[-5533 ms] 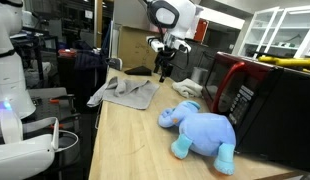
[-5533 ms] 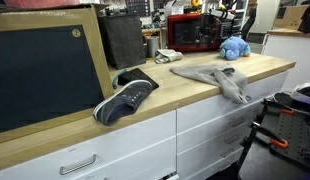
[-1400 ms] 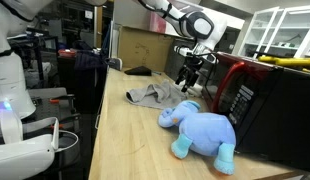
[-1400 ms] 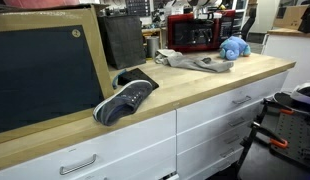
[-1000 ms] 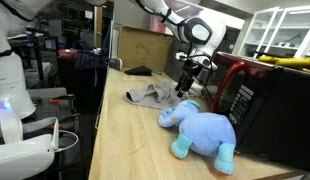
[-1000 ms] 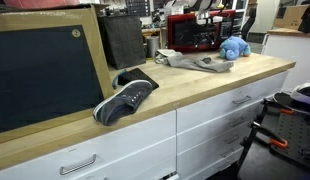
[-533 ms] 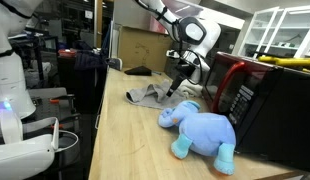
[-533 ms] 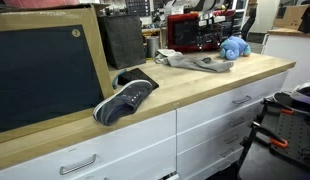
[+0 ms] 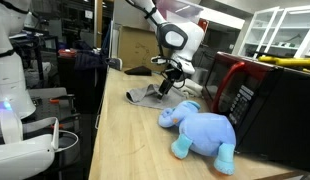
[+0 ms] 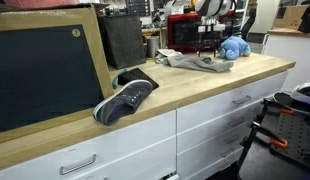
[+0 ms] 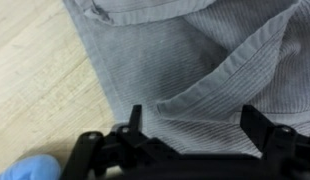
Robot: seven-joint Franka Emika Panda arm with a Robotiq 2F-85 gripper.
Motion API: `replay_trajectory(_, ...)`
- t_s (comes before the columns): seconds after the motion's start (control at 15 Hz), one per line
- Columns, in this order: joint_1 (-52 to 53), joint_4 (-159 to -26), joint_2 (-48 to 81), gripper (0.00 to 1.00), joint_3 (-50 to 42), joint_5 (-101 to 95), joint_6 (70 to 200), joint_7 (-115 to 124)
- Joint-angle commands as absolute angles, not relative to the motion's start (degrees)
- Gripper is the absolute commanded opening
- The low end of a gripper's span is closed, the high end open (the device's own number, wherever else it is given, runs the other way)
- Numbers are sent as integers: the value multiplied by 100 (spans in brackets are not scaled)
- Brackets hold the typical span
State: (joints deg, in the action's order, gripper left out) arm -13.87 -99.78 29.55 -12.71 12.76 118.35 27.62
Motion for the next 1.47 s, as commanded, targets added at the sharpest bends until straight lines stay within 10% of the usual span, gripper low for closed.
replay_trajectory(0.0,-1236,-10847,2499,100,-1311,1630,12724,3128)
replay_trajectory(0.13,-1201,-11062,2408,72,-1324,1745,13019,3212)
replay_trajectory(0.87,-1185,-11505,1750,1,-1245,1937,13305,3445)
replay_trajectory(1.4,-1176,-12172,927,1,-856,2412,13499,1794)
